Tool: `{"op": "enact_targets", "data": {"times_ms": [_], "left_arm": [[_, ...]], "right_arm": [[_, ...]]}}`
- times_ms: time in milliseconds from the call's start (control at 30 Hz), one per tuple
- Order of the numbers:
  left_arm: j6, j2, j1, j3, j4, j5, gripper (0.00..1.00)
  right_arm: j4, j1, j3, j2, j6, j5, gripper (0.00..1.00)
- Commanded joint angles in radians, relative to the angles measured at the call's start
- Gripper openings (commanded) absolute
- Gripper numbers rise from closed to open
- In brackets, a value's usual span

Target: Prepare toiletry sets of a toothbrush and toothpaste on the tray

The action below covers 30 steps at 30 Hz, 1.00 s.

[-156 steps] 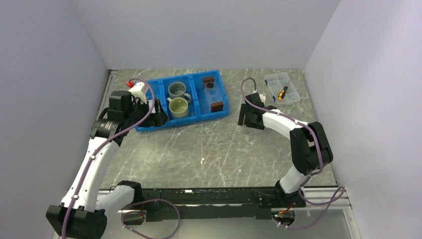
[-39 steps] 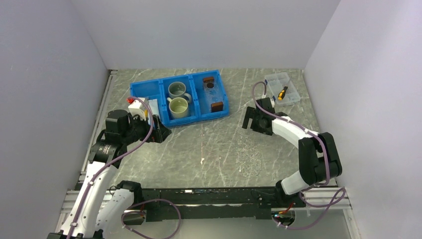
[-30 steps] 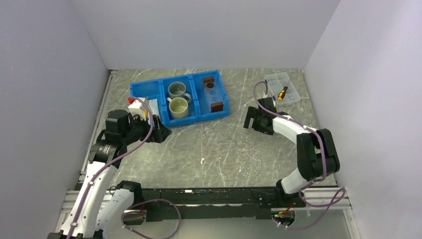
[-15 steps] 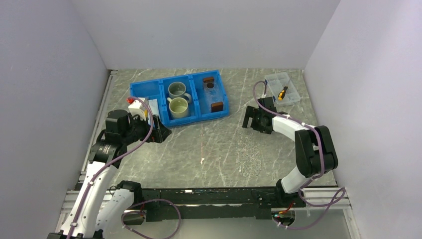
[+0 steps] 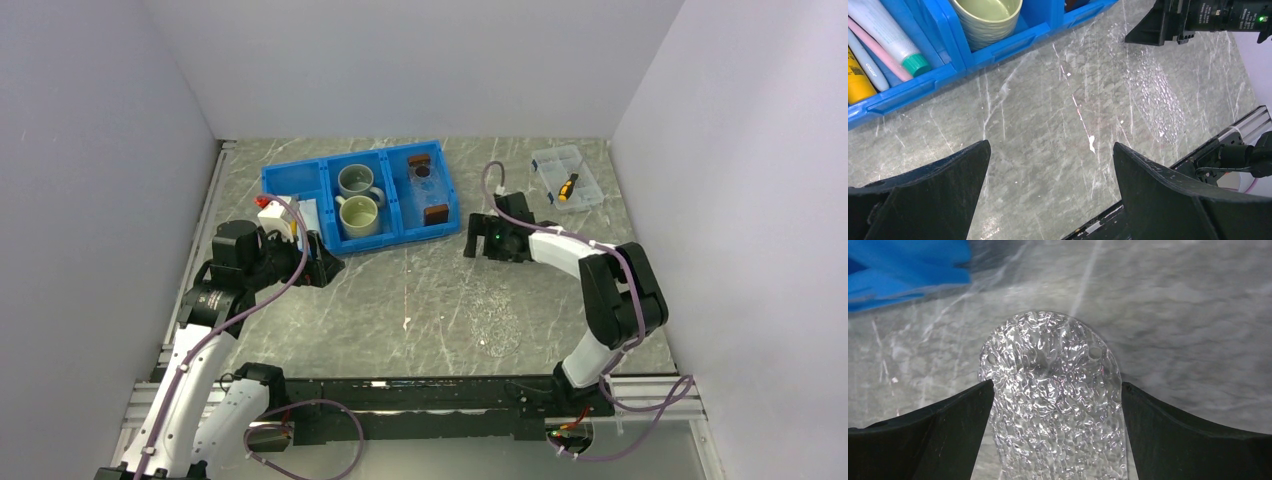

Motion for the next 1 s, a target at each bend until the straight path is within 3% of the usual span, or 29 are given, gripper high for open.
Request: {"op": "enact_targets", "data": {"times_ms": [0, 500, 967], "left_arm": [[0.008, -0.005, -0.002, 0.003, 0.03, 0.001, 0.99], [0.009, -0.004, -0.002, 0.004, 0.03, -0.003, 0.99], [0.009, -0.01, -0.003, 0.006, 0.023, -0.015, 1.0]], "right_arm": [[-0.007, 0.077, 0.038, 0.033, -0.019, -0.022, 1.0], [0.046, 0.296, 0.1, 0.094, -0.107, -0.196, 1.0], [-0.01, 0.491, 0.195, 0.19, -0.183, -0.261, 1.0]]}}
